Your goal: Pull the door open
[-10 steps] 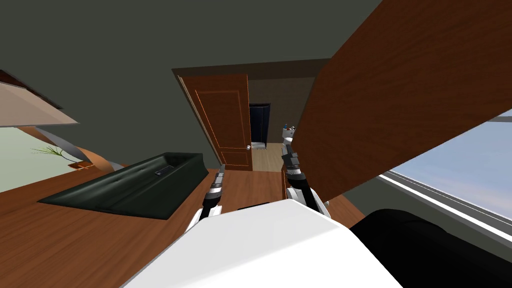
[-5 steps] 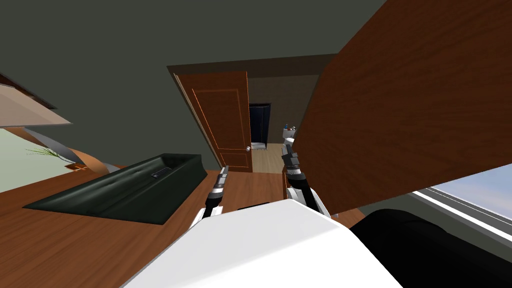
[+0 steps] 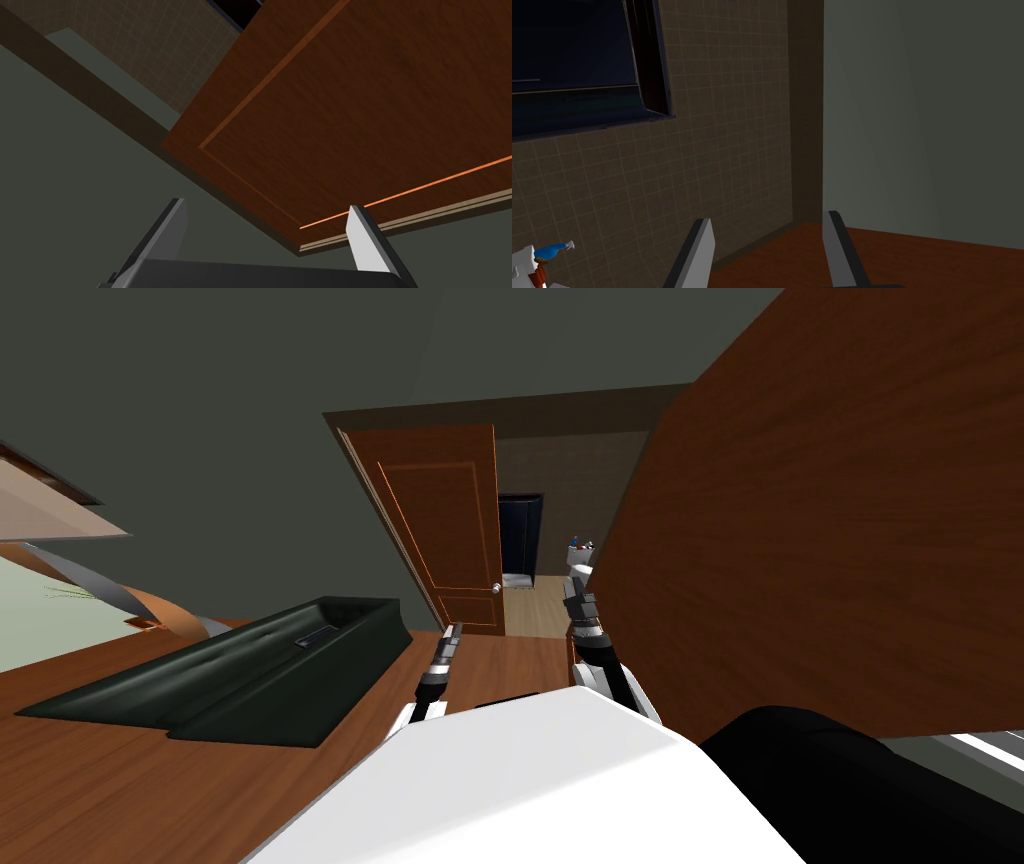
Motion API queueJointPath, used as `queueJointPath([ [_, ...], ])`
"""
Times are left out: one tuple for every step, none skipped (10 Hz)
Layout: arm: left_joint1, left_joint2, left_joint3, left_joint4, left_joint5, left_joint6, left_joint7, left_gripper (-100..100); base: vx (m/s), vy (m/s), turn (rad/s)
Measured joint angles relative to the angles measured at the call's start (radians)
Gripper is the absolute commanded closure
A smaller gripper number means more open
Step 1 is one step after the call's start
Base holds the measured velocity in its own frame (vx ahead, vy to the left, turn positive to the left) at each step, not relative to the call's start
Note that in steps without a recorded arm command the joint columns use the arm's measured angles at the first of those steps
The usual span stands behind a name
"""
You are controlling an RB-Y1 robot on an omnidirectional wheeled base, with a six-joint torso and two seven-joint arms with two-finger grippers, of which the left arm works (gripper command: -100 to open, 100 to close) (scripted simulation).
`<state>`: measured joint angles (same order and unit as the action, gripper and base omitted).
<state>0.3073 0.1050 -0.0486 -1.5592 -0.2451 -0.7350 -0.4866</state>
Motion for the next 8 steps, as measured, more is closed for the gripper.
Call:
queueJointPath([
  [-0.003, -0.004, -0.004, 0.014, -0.009, -0.001, -0.023, -100, 0.1, -0.031, 0.02],
  [-0.014, -0.003, -0.004, 0.035, -0.017, -0.001, -0.044, -100, 0.089, -0.005, 0.016],
  [-0.022, -0.002, -0.004, 0.055, -0.024, -0.003, -0.063, -100, 0.091, -0.006, 0.016],
  [-0.027, -0.004, -0.006, 0.075, -0.032, -0.006, -0.085, -100, 0.102, -0.023, 0.018],
  [-0.035, -0.005, -0.007, 0.095, -0.04, -0.009, -0.107, -100, 0.099, -0.031, 0.023],
  [-0.039, -0.003, -0.007, 0.115, -0.046, -0.015, -0.127, -100, 0.103, -0.021, 0.028],
  [-0.042, -0.004, -0.009, 0.13, -0.054, -0.017, -0.146, -100, 0.097, -0.028, 0.027],
  [-0.052, -0.003, -0.009, 0.149, -0.061, -0.017, -0.166, -100, 0.085, -0.036, 0.022],
])
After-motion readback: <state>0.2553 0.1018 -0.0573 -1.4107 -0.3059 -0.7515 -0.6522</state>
